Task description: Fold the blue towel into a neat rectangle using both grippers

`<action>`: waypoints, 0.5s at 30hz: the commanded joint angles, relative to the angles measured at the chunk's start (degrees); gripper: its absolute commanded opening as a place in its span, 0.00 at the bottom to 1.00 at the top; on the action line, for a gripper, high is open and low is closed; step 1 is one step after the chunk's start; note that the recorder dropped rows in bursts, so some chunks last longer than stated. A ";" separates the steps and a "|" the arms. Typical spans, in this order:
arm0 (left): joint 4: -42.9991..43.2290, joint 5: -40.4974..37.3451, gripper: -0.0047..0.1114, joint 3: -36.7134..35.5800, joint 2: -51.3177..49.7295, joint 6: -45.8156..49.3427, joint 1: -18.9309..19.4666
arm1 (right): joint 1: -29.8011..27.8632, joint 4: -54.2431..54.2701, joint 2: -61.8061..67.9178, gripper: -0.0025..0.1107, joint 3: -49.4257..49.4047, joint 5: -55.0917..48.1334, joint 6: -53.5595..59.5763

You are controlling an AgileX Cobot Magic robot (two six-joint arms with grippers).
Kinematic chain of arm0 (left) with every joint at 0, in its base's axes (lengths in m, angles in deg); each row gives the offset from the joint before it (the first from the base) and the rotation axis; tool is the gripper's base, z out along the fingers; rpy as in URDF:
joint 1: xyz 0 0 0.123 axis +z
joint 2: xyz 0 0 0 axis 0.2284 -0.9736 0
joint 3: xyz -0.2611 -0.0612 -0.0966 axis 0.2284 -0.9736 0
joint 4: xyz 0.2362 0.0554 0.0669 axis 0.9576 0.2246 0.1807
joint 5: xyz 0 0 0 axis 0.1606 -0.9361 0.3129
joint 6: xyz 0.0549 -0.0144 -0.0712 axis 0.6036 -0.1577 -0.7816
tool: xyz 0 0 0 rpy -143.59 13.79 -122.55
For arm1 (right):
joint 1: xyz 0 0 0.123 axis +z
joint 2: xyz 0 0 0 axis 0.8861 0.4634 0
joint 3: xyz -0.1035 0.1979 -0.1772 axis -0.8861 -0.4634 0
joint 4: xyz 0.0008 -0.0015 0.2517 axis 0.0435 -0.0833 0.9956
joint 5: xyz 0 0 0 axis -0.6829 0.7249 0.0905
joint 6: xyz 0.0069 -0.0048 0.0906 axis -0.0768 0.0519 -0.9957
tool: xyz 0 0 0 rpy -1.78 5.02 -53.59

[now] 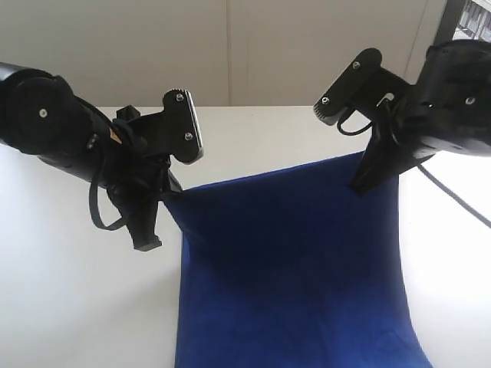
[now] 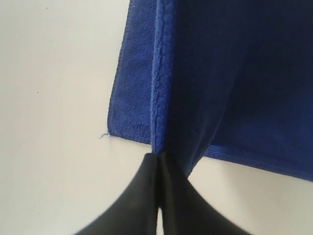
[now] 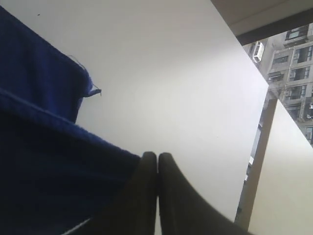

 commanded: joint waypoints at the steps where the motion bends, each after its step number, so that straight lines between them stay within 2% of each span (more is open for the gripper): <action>1: 0.19 1.84 0.04 -0.52 -1.61 -0.35 1.45 | -0.11 -7.45 2.13 0.02 -0.19 2.10 -6.60; 5: 0.19 4.95 0.04 -0.52 -3.04 -0.35 2.61 | -0.64 -11.89 4.18 0.02 -0.19 3.28 -11.15; 15: 0.48 13.04 0.04 -0.42 -7.22 0.07 2.61 | -5.59 -13.20 8.51 0.02 -0.19 10.25 -14.87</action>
